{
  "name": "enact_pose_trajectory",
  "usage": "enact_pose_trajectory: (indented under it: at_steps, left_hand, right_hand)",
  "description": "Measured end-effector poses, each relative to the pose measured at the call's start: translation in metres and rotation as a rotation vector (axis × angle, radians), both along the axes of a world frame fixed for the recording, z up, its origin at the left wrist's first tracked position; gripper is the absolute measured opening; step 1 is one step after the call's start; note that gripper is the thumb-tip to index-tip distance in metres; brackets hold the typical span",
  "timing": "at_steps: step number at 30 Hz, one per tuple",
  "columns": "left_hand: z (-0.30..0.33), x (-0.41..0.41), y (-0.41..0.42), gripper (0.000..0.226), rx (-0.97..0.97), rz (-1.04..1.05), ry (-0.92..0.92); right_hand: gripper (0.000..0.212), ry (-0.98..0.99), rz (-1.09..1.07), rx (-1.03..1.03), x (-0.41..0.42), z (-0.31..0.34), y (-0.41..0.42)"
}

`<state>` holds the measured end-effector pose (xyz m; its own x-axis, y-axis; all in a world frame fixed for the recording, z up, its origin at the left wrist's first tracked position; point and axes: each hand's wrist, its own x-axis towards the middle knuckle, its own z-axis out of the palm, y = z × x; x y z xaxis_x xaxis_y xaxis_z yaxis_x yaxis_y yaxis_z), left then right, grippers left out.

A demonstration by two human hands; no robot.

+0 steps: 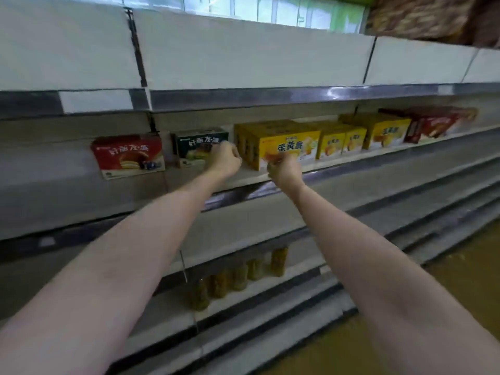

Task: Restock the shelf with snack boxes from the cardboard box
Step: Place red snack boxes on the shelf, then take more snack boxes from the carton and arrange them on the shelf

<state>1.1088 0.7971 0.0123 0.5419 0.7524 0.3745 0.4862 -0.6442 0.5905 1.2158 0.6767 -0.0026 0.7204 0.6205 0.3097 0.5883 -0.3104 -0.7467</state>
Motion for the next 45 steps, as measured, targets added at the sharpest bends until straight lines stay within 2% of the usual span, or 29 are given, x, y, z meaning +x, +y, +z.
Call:
enact_pose_trajectory:
  at_steps: [4,7,12,16,20,23,29,39,42,45]
  left_hand:
    - [-0.005,0.072,-0.070,0.024,0.002,-0.135,0.053]
    - [-0.022,0.124,-0.126,0.019,0.001,-0.270,0.143]
    - [-0.074,0.217,-0.229,0.030,-0.021,-0.528,0.204]
    - [-0.116,0.258,-0.317,0.015,-0.057,-0.684,0.238]
    - [-0.149,0.290,-0.394,0.026,-0.065,-0.819,0.300]
    - [-0.172,0.314,-0.443,0.028,-0.034,-0.867,0.304]
    - [-0.216,0.381,-0.523,0.033,-0.117,-1.035,0.349]
    - [-0.282,0.516,-0.594,0.017,-0.228,-1.252,0.475]
    - [-0.296,0.553,-0.615,0.013,-0.151,-1.343,0.454]
    - [-0.300,0.580,-0.641,0.015,-0.182,-1.388,0.449]
  right_hand:
    - [0.017,0.039,-0.138,-0.085,0.057,-0.011,-0.085]
    - [0.019,0.072,-0.248,-0.098,0.103,-0.033,-0.157]
    - [0.024,0.144,-0.431,-0.161,0.163,-0.084,-0.279]
    - [0.026,0.271,-0.545,-0.179,0.186,-0.126,-0.365]
    - [0.022,0.341,-0.706,-0.137,0.204,-0.164,-0.434]
    - [0.029,0.412,-0.811,-0.103,0.218,-0.189,-0.474]
    - [0.031,0.487,-1.017,-0.092,0.255,-0.230,-0.549]
    - [0.025,0.625,-1.174,-0.107,0.361,-0.277,-0.617]
    - [0.021,0.657,-1.243,-0.029,0.390,-0.290,-0.631]
    - [0.020,0.702,-1.322,0.082,0.410,-0.296,-0.647]
